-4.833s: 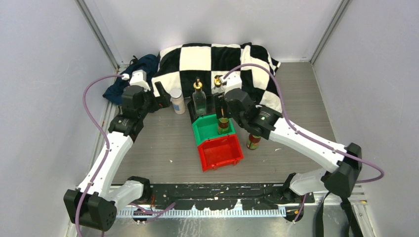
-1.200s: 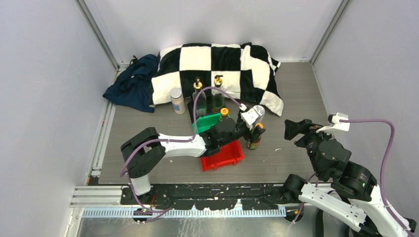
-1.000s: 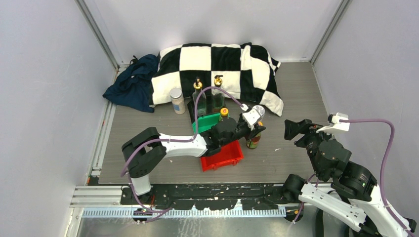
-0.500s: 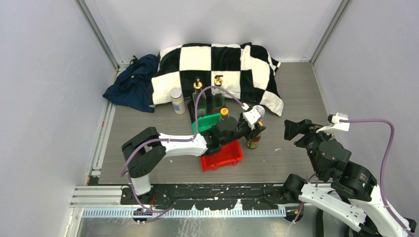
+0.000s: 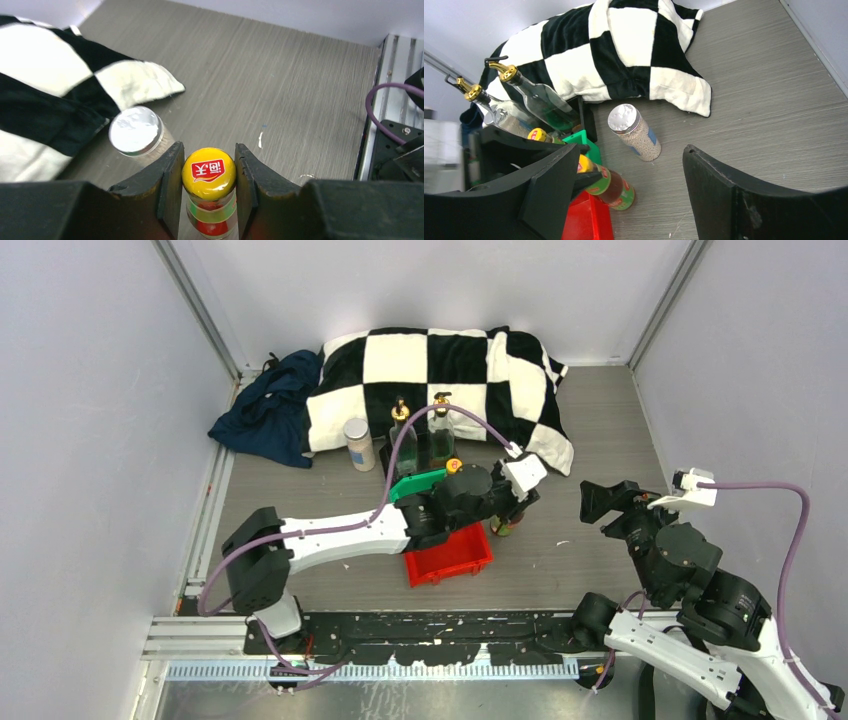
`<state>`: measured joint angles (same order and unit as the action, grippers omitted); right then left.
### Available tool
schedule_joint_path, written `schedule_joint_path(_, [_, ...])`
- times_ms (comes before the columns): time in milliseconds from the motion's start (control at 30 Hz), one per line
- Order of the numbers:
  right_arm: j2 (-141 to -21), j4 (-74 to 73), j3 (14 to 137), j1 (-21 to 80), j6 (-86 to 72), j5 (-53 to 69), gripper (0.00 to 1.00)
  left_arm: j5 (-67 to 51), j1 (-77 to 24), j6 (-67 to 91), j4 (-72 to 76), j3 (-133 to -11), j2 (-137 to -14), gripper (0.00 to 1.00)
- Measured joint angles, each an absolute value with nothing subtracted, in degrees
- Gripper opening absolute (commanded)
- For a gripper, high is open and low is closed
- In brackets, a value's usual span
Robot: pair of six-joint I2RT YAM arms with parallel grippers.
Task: Organize the condiment bottles
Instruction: Pick up the bottle from the center of the board.
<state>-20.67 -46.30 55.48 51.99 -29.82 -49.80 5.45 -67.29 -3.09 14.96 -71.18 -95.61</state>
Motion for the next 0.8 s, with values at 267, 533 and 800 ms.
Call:
schedule_joint_path(267, [-20.67,-46.39,55.72,52.01,-29.82,-49.63,0.81,8.78,-67.22,-5.37,11.25,-74.72,-89.8,0.0])
schedule_joint_path(533, [-20.67,-46.89,56.31,52.01,-29.82,-49.25,0.81,13.96,-67.22,-6.52,6.83,-74.41,-80.82,0.0])
schedule_joint_path(800, [-20.86,-46.81,56.45,51.99,-29.85,-48.25,0.81,20.78,-67.22,-7.55,6.11,-68.31,-68.79,0.0])
